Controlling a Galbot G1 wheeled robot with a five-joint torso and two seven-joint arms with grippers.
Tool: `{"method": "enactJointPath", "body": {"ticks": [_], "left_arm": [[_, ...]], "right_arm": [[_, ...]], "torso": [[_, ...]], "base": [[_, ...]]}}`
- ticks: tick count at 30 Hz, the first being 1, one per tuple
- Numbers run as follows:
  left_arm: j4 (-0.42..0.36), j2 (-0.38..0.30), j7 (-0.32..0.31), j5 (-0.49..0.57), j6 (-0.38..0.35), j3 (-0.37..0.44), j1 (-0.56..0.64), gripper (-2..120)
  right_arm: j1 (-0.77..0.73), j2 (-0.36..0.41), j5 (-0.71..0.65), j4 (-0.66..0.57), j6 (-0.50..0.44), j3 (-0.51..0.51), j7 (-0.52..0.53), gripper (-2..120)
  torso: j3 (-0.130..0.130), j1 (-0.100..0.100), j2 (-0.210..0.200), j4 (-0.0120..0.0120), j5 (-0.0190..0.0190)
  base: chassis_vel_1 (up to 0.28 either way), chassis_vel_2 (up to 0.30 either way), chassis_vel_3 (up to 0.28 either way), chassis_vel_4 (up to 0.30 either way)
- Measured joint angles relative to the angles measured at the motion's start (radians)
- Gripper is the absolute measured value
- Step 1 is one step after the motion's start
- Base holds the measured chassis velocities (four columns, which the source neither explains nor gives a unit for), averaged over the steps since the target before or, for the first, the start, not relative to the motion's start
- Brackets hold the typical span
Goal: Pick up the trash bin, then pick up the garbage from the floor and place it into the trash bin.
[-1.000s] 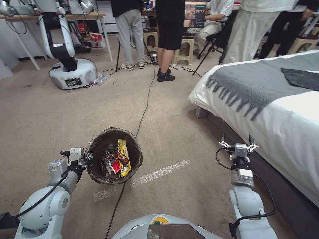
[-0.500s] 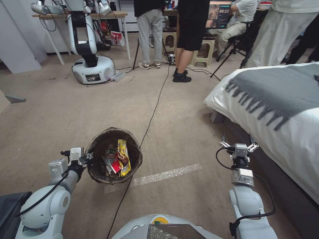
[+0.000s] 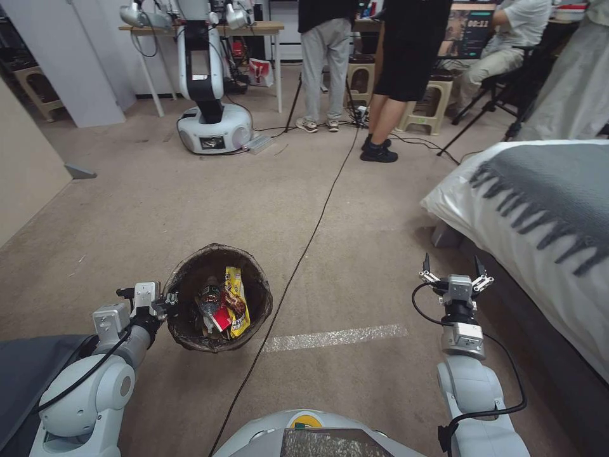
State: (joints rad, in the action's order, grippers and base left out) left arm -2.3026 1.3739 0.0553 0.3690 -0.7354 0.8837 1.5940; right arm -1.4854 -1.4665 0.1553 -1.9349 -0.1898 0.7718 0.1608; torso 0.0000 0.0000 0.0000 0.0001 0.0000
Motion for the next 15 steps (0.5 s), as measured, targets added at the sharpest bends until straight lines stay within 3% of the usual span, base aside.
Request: {"method": "enactJointPath", "body": {"ticks": [15], "left_arm": [[0.001, 0.000, 0.000, 0.000, 0.005, -0.003, -0.002, 0]], "right_arm": [[-0.002, 0.000, 0.002, -0.002, 0.000, -0.005, 0.001, 100]], "torso": [[0.000, 0.000, 0.000, 0.0001, 0.0000]], "base": [[0.060, 0.052, 0.051, 0.057]]}}
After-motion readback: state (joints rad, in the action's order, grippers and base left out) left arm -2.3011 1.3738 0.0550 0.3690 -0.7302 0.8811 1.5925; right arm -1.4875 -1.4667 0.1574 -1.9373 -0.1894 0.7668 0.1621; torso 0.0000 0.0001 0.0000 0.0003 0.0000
